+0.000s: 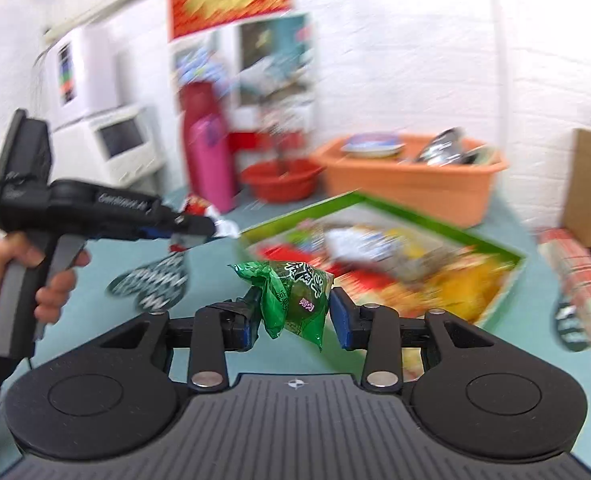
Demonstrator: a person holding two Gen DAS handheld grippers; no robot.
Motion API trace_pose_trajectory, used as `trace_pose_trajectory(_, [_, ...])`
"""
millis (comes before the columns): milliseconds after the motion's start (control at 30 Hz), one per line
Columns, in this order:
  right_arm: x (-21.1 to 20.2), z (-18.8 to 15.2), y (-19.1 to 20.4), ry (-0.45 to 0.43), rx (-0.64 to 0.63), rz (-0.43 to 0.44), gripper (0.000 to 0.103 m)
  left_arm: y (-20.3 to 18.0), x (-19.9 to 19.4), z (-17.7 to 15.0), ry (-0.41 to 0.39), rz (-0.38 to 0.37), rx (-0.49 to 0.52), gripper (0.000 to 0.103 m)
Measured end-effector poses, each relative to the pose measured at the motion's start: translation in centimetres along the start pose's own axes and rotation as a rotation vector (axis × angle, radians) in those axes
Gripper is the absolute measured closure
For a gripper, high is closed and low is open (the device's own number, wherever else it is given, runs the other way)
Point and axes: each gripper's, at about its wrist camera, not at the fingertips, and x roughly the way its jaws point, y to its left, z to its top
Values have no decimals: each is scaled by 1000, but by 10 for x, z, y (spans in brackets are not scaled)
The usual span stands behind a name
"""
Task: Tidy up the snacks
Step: 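Drop both held candies into the green box by opening both grippers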
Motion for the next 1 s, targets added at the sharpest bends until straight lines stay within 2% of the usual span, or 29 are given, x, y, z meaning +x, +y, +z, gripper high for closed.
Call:
trace_pose_trajectory(167, [7, 10, -34, -75, 7, -126, 37, -13, 33, 14, -7, 25, 22, 39])
trace_pose_trajectory(367, [36, 22, -69, -108, 58, -177, 37, -13, 73, 16, 35, 45, 39, 38])
trace_pose_trajectory(400, [41, 23, -71, -109, 67, -174, 36, -12, 77, 15, 32, 57, 41, 30])
trace_pose_trajectory(433, [47, 25, -74, -112, 73, -169, 33, -10, 81, 14, 28, 63, 41, 4])
trace_pose_trajectory(467, [53, 24, -75, -116, 76, -157, 32, -8, 84, 14, 26, 68, 38, 0])
trace_pose_trajectory(500, [58, 23, -78, -112, 77, -145, 13, -6, 84, 12, 15, 81, 24, 0])
trace_pose_trajectory(533, [62, 21, -77, -96, 80, -137, 0, -4, 82, 10, -4, 97, 9, 0])
trace_pose_trajectory(600, [64, 14, -77, -103, 96, -162, 0, -2, 77, 7, -28, 111, 12, 0])
trace_pose_trajectory(767, [50, 3, -77, -103, 91, -165, 0, -6, 63, 7, -17, 115, 13, 0])
trace_pose_trajectory(1000, [-3, 13, -63, -141, 86, -195, 0, -44, 19, 3, -35, 114, 77, 0])
